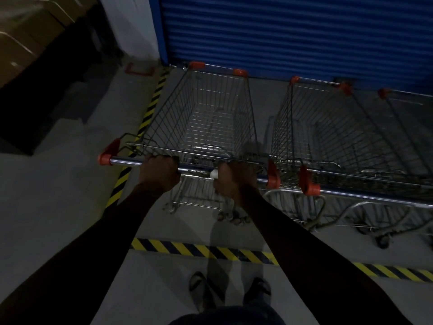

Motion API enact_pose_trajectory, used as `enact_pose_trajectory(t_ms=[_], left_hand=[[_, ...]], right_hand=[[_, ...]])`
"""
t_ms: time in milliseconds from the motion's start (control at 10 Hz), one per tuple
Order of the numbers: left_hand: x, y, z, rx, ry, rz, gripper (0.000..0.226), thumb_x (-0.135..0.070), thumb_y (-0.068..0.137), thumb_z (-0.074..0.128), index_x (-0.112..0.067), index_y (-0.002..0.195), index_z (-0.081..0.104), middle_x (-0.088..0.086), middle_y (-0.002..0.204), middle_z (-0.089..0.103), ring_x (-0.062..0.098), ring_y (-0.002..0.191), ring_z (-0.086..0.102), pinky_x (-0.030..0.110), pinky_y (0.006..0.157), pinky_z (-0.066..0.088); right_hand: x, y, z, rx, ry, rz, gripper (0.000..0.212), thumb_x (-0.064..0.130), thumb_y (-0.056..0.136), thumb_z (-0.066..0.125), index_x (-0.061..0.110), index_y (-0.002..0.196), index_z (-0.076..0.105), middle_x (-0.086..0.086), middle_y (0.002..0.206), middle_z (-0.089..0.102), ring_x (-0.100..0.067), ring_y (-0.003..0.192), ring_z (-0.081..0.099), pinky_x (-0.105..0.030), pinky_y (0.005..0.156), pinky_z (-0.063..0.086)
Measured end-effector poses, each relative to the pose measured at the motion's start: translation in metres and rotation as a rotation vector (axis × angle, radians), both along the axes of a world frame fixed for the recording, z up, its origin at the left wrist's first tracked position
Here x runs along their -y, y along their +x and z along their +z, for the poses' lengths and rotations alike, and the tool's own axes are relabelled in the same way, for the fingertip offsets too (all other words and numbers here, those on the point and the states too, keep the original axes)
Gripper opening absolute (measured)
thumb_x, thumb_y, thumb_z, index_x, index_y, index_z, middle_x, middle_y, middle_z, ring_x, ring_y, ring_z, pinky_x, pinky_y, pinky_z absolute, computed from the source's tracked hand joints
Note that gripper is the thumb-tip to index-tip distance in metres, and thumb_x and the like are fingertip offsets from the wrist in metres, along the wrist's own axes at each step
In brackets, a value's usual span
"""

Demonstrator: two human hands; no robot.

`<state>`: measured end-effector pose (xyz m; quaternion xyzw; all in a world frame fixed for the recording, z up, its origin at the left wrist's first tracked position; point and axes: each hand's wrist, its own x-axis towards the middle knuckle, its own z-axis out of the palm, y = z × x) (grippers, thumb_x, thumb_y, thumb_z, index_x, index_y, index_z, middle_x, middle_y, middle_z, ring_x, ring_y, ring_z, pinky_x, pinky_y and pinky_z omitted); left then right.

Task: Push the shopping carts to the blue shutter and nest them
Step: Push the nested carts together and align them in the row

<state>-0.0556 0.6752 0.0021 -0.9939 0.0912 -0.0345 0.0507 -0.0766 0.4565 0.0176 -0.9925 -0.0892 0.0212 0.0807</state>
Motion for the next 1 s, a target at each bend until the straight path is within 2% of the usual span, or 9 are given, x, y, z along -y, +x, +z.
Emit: enact_pose_trajectory(t_ms=[200, 400, 500, 600, 800, 900, 1000], left_hand=[[0.005, -0.006, 0.003, -0.039, -0.008, 0.032, 0.022, -0.032, 0.072, 0.067, -0.015, 0.086, 0.065, 0.01, 0.077, 0.071, 0.034, 0.074, 0.068, 0.039, 0.083, 0.047], [0.004, -0.009, 0.002, -0.022, -0.025, 0.018, 0.028, -0.036, 0.068, 0.051, -0.016, 0.082, 0.064, 0.009, 0.072, 0.069, 0.034, 0.067, 0.067, 0.04, 0.08, 0.048], [0.003, -0.011, 0.002, -0.006, -0.014, -0.013, 0.028, -0.035, 0.066, 0.049, -0.015, 0.079, 0.063, 0.009, 0.068, 0.068, 0.034, 0.063, 0.066, 0.038, 0.075, 0.049], [0.004, -0.013, 0.005, -0.019, -0.01, 0.006, 0.025, -0.034, 0.067, 0.056, -0.014, 0.08, 0.065, 0.01, 0.069, 0.068, 0.034, 0.064, 0.066, 0.039, 0.075, 0.049], [0.003, -0.022, 0.004, 0.034, -0.029, -0.043, 0.048, -0.036, 0.07, 0.054, -0.01, 0.108, 0.066, 0.013, 0.087, 0.069, 0.037, 0.081, 0.064, 0.045, 0.08, 0.048], [-0.001, -0.027, 0.003, 0.085, -0.059, -0.112, 0.058, -0.049, 0.077, 0.048, -0.012, 0.12, 0.061, 0.012, 0.102, 0.068, 0.036, 0.095, 0.061, 0.046, 0.087, 0.045], [0.005, -0.039, 0.011, 0.24, -0.172, -0.216, 0.053, -0.047, 0.084, 0.052, -0.009, 0.119, 0.062, 0.011, 0.113, 0.063, 0.032, 0.105, 0.053, 0.047, 0.093, 0.04]], right_hand=[[0.003, 0.0, 0.001, -0.013, -0.013, 0.022, 0.027, 0.041, 0.077, 0.064, 0.022, 0.097, 0.064, -0.002, 0.096, 0.07, -0.027, 0.092, 0.067, -0.035, 0.076, 0.051], [0.003, -0.004, 0.001, -0.026, 0.019, 0.0, 0.024, 0.04, 0.079, 0.063, 0.023, 0.097, 0.064, -0.001, 0.096, 0.07, -0.027, 0.091, 0.066, -0.036, 0.078, 0.052], [0.002, -0.004, -0.001, 0.002, 0.02, -0.014, 0.024, 0.039, 0.079, 0.062, 0.022, 0.096, 0.065, 0.0, 0.098, 0.07, -0.027, 0.093, 0.066, -0.036, 0.079, 0.051], [0.001, -0.005, 0.001, 0.004, 0.016, -0.009, 0.022, 0.038, 0.08, 0.062, 0.021, 0.094, 0.066, -0.001, 0.097, 0.07, -0.027, 0.091, 0.067, -0.035, 0.078, 0.051], [-0.001, -0.007, -0.001, 0.091, -0.016, 0.011, 0.025, 0.041, 0.081, 0.058, 0.02, 0.091, 0.067, -0.003, 0.092, 0.07, -0.03, 0.085, 0.067, -0.037, 0.072, 0.054], [0.007, -0.005, -0.008, 0.15, 0.063, 0.13, 0.038, 0.045, 0.08, 0.051, 0.019, 0.107, 0.062, -0.006, 0.098, 0.069, -0.033, 0.089, 0.066, -0.045, 0.074, 0.055], [0.016, -0.007, -0.009, 0.202, 0.148, 0.234, 0.053, 0.049, 0.081, 0.051, 0.017, 0.123, 0.056, -0.007, 0.108, 0.068, -0.033, 0.097, 0.064, -0.048, 0.082, 0.052]])
